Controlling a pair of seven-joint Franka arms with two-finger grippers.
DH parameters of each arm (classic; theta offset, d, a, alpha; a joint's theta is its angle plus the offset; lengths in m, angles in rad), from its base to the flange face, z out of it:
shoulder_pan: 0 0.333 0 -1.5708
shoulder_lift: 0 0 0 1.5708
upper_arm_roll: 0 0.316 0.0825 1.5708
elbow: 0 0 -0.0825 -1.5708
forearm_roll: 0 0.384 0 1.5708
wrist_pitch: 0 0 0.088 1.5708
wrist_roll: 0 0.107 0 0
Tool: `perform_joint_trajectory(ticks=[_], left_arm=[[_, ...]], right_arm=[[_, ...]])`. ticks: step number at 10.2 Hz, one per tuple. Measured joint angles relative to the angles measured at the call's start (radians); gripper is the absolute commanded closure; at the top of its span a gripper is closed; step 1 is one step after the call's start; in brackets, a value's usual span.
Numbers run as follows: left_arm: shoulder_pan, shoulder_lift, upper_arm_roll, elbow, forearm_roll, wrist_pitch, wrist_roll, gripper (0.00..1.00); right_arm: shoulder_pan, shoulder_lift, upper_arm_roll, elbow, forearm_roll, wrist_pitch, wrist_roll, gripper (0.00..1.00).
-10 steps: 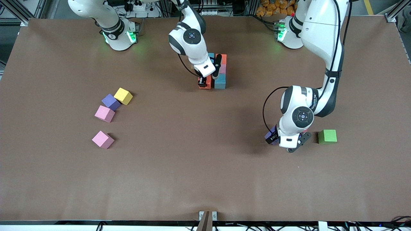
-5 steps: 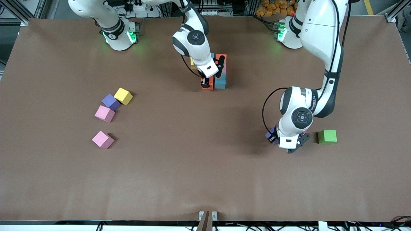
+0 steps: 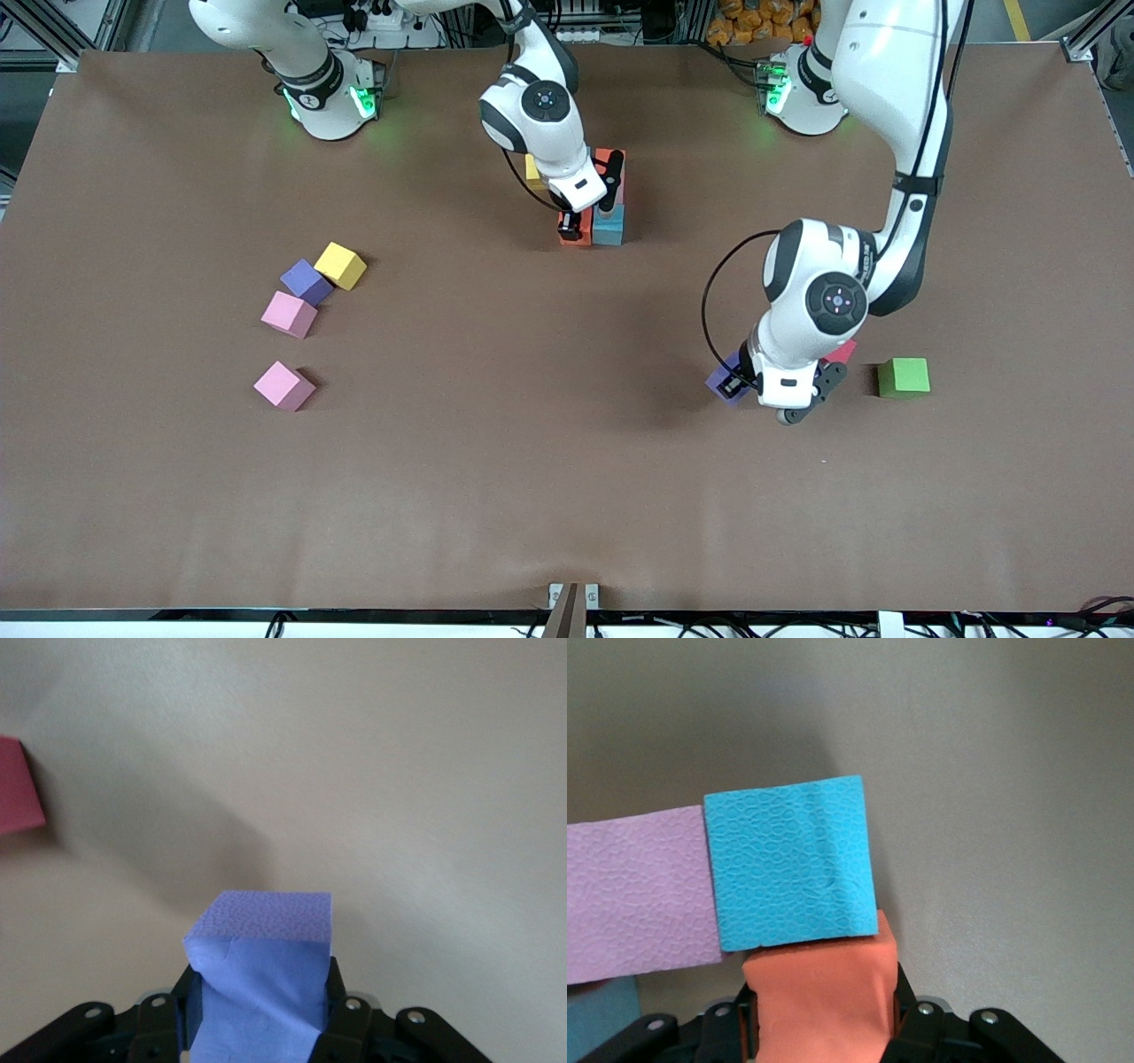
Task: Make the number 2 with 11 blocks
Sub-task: 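Place orange below cyan with the right gripper while the left gripper grasps purple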
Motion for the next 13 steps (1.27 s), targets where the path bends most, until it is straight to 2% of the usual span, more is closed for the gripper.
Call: perform_joint_trajectory(ticks=[2, 3, 4, 10, 13], left_arm=[[-0.007, -0.031, -0.018, 0.000, 0.000, -0.005, -0.091, 0.73], [-0.012, -0.044, -0.024, 0.000, 0.000, -0.013, -0.131, 0.73], [-0.015, -0.057, -0.029, 0.000, 0.000, -0.028, -0.160, 0.73], [-0.054, -0.096, -0.034, 0.000, 0.000, -0.068, -0.267, 0.71], [-0.074, -0.125, -0.037, 0.002, 0.000, -0.099, -0.344, 0.72]], right_arm=[[0.004, 0.002, 0.000, 0.000, 0.000, 0.006, 0.000, 0.97], [0.005, 0.002, -0.001, 0.000, 0.000, 0.007, 0.000, 0.35], [0.005, 0.002, -0.001, 0.000, 0.000, 0.007, 0.000, 0.00], [-0.001, 0.005, -0.013, 0.007, 0.000, 0.006, 0.004, 0.00], [-0.018, -0.061, -0.020, 0.021, 0.000, -0.121, -0.013, 0.00]])
